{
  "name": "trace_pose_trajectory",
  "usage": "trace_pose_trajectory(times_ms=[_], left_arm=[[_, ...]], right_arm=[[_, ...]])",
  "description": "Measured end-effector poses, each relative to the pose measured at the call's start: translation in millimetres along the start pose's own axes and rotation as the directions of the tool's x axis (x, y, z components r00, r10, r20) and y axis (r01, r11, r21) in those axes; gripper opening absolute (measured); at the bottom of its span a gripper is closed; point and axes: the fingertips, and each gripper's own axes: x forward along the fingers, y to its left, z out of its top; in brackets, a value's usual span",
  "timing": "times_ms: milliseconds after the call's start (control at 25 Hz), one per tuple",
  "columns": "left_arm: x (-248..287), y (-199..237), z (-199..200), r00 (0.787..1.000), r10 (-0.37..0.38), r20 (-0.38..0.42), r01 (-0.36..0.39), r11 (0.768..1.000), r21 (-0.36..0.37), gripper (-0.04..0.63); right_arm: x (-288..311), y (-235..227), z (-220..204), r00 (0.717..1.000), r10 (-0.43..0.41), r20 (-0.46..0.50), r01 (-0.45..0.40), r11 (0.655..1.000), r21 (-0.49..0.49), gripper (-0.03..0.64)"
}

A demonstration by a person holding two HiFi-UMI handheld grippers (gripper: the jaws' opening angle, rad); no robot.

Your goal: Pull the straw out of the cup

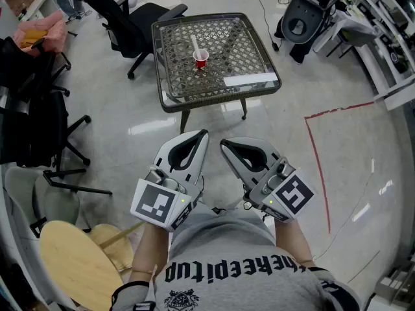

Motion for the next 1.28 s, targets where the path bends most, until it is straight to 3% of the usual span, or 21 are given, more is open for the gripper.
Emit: trace_pose_trajectory(times_ms=[560,720,840,1280], left_arm=[[-10,-2,5,0.999,-0.044,0.000,0.044,0.999,0.025,0.026],[-22,1,-3,0.995,-0.076,-0.068,0.077,0.997,0.013,0.026],[-25,3,-2,0.995,-0.082,-0.060,0.083,0.996,0.015,0.026],[-14,25,-3,0.999,-0.007,-0.051,0.006,1.000,-0.023,0.026]], right_arm=[[7,5,9,0.999,-0.042,0.020,0.043,0.999,-0.018,-0.006],[15,13,15,0.994,-0.081,0.075,0.083,0.996,-0.030,-0.006],[14,16,13,0.993,-0.094,0.073,0.095,0.995,-0.018,-0.006],[22,-9,15,0.996,-0.056,0.072,0.052,0.997,0.062,-0.004]])
